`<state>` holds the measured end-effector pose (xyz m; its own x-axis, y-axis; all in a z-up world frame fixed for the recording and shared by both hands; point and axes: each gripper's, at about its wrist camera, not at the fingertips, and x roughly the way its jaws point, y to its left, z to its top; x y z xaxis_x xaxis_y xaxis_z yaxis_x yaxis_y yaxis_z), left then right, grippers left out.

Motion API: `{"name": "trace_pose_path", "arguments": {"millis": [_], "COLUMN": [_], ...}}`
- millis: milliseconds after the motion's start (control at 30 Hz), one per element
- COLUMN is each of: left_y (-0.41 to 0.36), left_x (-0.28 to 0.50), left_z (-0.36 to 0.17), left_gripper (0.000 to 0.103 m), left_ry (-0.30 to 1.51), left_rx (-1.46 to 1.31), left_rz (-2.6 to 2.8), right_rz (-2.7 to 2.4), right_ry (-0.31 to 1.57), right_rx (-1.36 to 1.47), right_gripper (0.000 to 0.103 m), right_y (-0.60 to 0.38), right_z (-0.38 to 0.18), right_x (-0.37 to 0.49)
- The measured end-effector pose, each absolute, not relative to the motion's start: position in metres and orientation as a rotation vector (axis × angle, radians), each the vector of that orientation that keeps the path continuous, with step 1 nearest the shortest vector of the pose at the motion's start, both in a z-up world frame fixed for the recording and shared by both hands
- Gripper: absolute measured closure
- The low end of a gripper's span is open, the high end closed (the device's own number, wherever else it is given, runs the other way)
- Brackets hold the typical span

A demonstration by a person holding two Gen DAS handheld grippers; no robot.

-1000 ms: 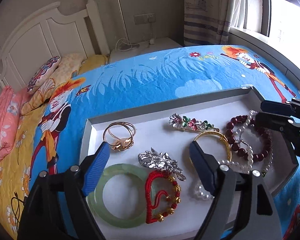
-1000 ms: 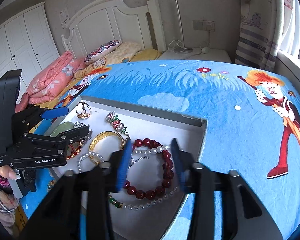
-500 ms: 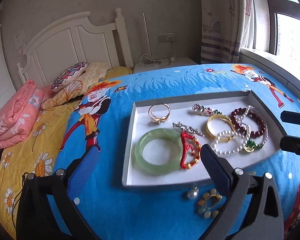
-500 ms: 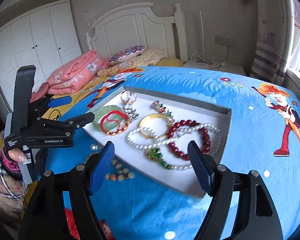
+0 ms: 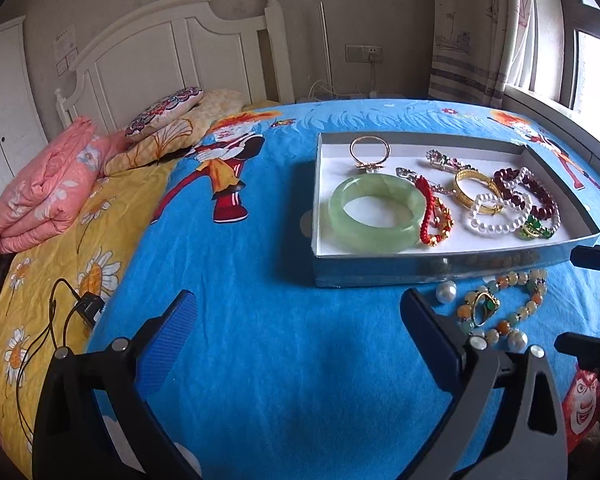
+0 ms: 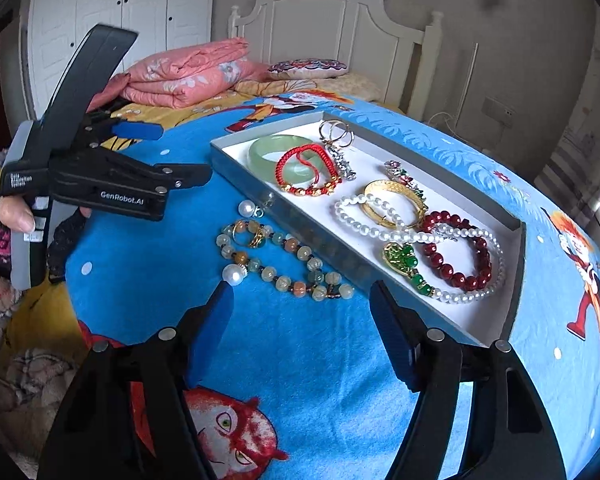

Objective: Organize jewelry
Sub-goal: 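Move right tool to the multicolor bead bracelet and grasp it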

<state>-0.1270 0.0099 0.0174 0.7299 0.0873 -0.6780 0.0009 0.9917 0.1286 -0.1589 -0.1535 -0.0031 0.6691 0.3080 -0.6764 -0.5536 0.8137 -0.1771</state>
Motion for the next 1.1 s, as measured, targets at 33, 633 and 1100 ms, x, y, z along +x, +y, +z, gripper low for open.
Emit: {"name": "trace_pose_path", "arguments": {"millis": [33, 633, 1100], "left_y": [0.008, -0.011, -0.006], "left_x": [-0.124, -0.130, -0.130], "left_z": [0.015, 0.011, 0.012], "left_gripper": [0.002, 0.002, 0.002], "left_ry": [0.770, 0.745, 0.748], "left_rx": [0.137, 0.230, 0.195], "left_rz": [0.047, -0.013, -0.039], "right_rz": [0.494, 0.509, 0.535], "right_ry": [0.687, 0.752, 0.702], "right_rx": [-0.412, -0.451, -0.439], "right_gripper": [0.041, 0.050, 0.092], "right_y": [-0.150, -0.131, -0.126], "right_z": [-0.005, -0.005, -0.005], "right_x": [-0.158, -0.132, -0.149]}}
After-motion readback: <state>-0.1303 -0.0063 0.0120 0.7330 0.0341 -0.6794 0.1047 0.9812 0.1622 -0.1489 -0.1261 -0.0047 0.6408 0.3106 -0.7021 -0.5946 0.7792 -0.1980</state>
